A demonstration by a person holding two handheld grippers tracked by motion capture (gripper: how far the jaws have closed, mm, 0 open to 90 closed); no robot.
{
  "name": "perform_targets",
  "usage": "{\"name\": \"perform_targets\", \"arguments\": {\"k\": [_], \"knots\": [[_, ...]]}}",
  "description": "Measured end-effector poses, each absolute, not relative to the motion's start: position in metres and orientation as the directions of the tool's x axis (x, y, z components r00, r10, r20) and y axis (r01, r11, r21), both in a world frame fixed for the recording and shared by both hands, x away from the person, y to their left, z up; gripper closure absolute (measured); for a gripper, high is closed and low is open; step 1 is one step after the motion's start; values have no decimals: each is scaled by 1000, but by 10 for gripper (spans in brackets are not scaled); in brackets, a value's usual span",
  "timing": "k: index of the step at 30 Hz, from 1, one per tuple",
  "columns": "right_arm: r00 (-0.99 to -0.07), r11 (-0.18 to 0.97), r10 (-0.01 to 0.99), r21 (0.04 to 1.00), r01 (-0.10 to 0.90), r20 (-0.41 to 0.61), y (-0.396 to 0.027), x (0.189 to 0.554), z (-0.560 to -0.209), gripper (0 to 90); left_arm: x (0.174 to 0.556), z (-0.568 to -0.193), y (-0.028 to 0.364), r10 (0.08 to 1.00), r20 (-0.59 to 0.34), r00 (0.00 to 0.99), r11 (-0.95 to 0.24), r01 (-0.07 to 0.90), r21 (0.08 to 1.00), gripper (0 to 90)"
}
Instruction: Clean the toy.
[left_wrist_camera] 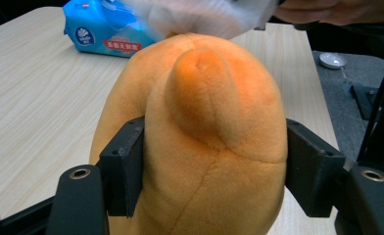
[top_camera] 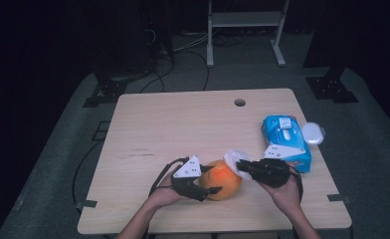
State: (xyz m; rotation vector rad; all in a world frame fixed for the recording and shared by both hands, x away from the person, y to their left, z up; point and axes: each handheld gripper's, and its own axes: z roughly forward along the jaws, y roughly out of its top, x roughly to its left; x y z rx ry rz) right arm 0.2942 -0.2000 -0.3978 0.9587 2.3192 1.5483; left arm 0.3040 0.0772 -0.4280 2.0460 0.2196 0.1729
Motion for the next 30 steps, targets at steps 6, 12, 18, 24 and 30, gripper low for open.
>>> {"name": "perform_targets", "arguments": {"k": [6,12,18,24,30], "knots": [[-818,312,562,884,348,124,-182,287,-390,849,301,-431,74,217,40,975,-464,67,883,312],[-779,297,604,860,415,167,-199,295,-398,848,297,-432,68,201,59,978,-472,44,880,303],[-825,345,552,868,357,120,-179,288,-390,848,295,-434,67,178,68,982,-471,24,882,297],[-784,325,601,848,419,158,-196,297,-400,848,289,-434,61,151,110,982,-493,-21,870,294],[-817,376,570,855,358,91,-177,292,-392,847,291,-434,64,143,120,982,-496,-34,867,298]]}}
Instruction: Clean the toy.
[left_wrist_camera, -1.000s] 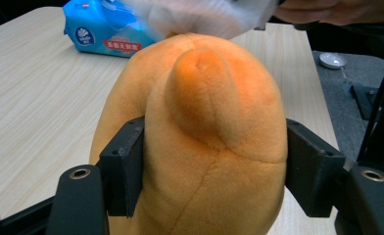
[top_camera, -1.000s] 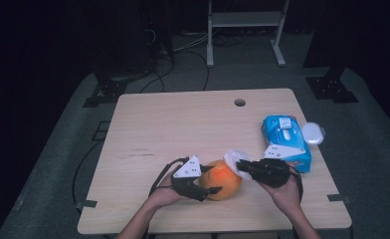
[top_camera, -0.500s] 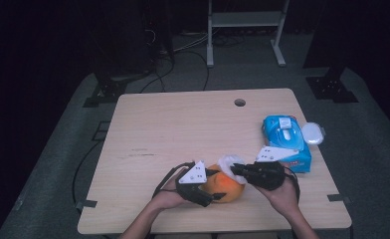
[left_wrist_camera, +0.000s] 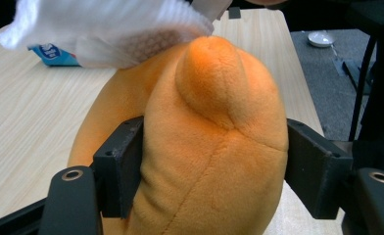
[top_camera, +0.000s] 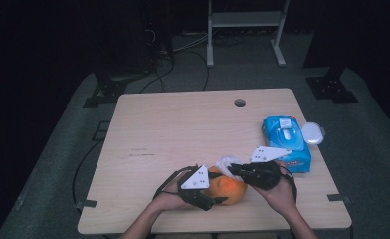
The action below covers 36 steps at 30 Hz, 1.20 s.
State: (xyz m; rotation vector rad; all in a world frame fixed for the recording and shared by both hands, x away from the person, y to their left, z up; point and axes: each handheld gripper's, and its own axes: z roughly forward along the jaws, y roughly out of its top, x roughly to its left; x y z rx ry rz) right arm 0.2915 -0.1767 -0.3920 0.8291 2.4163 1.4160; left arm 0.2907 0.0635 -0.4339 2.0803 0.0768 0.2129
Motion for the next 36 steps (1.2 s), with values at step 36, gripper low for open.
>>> {"name": "perform_targets", "arguments": {"k": [36], "knots": [[-804,328,581,867,375,127,-189,287,-397,843,314,-436,80,353,-95,931,-354,226,908,299]]}}
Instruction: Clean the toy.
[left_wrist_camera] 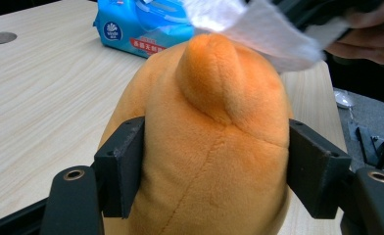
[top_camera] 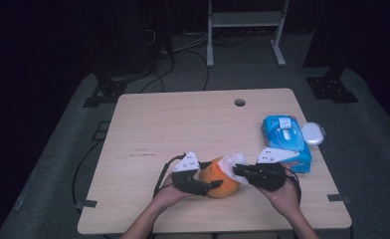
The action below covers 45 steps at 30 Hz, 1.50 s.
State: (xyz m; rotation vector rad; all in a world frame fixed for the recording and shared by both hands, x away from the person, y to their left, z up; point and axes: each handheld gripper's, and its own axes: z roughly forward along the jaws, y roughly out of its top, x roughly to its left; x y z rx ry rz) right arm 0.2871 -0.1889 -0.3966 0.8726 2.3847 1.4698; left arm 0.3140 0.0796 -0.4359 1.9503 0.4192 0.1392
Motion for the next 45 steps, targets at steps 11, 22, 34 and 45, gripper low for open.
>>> {"name": "perform_targets", "arguments": {"k": [11,22,34,45], "knots": [[-828,305,544,887,348,137,-180,282,-390,842,311,-438,73,341,-74,937,-365,204,908,299],[-786,299,602,872,387,142,-193,291,-395,842,305,-438,67,315,-22,949,-400,153,904,298],[-812,322,569,873,366,131,-184,288,-391,842,303,-440,63,311,-11,950,-401,142,905,295],[-807,372,589,873,315,40,-176,284,-385,843,298,-440,60,283,14,959,-412,109,905,298]]}}
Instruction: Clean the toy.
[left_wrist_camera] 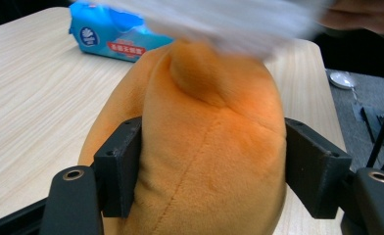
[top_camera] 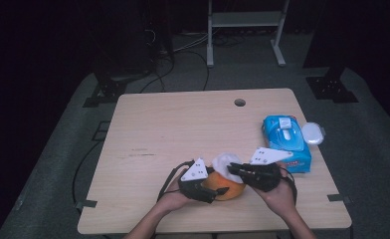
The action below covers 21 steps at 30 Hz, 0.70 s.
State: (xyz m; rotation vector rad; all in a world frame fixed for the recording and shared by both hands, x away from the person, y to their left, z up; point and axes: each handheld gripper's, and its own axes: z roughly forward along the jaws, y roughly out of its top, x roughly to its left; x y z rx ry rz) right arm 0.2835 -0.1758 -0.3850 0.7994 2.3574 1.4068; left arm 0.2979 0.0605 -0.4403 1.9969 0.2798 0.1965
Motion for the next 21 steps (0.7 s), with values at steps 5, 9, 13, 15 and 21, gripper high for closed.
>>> {"name": "perform_targets", "arguments": {"k": [5,9,13,15,21], "knots": [[-809,344,581,875,341,86,-180,284,-390,843,297,-440,59,258,43,965,-433,75,898,296],[-807,350,584,873,341,81,-180,287,-390,843,299,-437,63,268,45,962,-440,80,894,310],[-771,351,632,859,372,75,-193,292,-398,843,303,-436,67,281,31,959,-431,98,897,311],[-773,336,628,864,375,91,-194,291,-398,844,305,-437,70,293,10,956,-417,118,901,316],[-838,353,542,886,301,69,-174,279,-387,841,314,-439,78,337,-77,938,-364,205,908,320]]}}
